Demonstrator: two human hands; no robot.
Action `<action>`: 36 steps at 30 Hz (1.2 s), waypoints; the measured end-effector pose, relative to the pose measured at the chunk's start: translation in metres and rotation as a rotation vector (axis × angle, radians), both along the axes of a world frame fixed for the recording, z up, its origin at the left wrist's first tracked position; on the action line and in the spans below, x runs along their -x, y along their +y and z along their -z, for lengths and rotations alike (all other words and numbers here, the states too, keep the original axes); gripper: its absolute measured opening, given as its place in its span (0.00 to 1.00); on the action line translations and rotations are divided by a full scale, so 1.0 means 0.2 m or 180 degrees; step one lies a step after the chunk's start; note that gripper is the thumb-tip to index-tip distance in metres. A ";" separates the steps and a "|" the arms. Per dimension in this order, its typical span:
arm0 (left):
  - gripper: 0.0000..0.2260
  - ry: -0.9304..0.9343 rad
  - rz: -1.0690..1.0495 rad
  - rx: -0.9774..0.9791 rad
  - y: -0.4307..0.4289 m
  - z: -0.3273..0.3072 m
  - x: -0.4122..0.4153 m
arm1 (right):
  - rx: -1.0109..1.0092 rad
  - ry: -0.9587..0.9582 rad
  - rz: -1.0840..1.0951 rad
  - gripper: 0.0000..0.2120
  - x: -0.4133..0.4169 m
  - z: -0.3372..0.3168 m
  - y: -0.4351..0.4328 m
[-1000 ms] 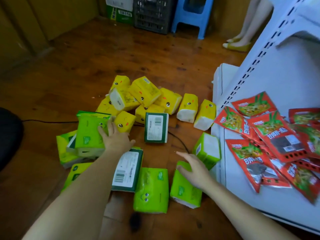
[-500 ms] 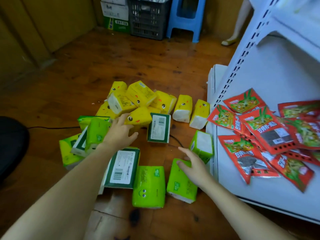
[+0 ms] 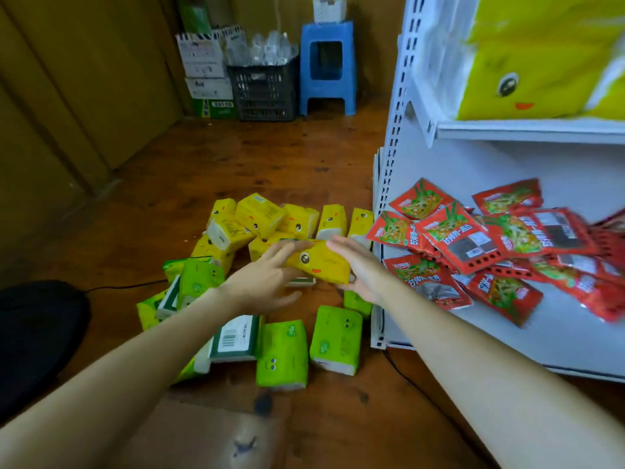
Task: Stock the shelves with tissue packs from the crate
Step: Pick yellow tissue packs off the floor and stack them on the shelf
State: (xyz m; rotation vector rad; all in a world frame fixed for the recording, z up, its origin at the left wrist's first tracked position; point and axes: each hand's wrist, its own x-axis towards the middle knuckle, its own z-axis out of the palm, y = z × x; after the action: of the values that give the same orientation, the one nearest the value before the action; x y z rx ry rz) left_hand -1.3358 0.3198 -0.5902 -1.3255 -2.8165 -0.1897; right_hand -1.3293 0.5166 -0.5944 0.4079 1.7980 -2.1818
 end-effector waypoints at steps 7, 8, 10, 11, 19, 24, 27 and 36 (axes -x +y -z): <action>0.10 -0.1038 -0.0937 -0.1794 0.04 -0.11 -0.11 | -0.0115 0.0422 0.0168 0.06 -0.01 -0.06 0.06; 0.09 -0.1238 -0.1273 -0.2304 0.07 -0.13 -0.12 | -0.0120 0.0472 0.0194 0.06 -0.01 -0.07 0.06; 0.10 -0.1726 -0.1902 -0.3222 0.12 -0.17 -0.14 | -0.0064 0.0599 0.0249 0.07 -0.01 -0.09 0.07; 0.15 -0.2107 -0.2169 -0.3492 0.15 -0.18 -0.14 | -0.0037 0.0679 0.0284 0.07 0.00 -0.09 0.07; 0.17 -0.2867 -0.2348 -0.4395 0.34 -0.23 -0.16 | -0.0093 0.1004 0.0396 0.03 -0.04 -0.20 0.04; 0.13 -0.2331 -0.2370 -0.4737 0.26 -0.48 -0.15 | 0.0002 0.1211 0.0221 0.21 0.00 -0.44 -0.08; 0.15 -0.1808 -0.2322 -0.4679 0.12 -0.67 -0.16 | 0.0067 0.1295 -0.0054 0.30 -0.01 -0.68 -0.21; 0.13 -0.1134 -0.1471 -0.5102 0.07 -1.33 -0.15 | -0.0326 0.2219 -0.0211 0.27 0.02 -1.52 -0.27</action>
State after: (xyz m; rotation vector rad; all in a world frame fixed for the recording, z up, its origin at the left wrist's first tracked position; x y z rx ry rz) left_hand -1.3058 0.3332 -0.3246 -0.2192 -1.8085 -2.1030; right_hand -1.3336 0.4634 -0.2908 -0.4536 2.2098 -2.3612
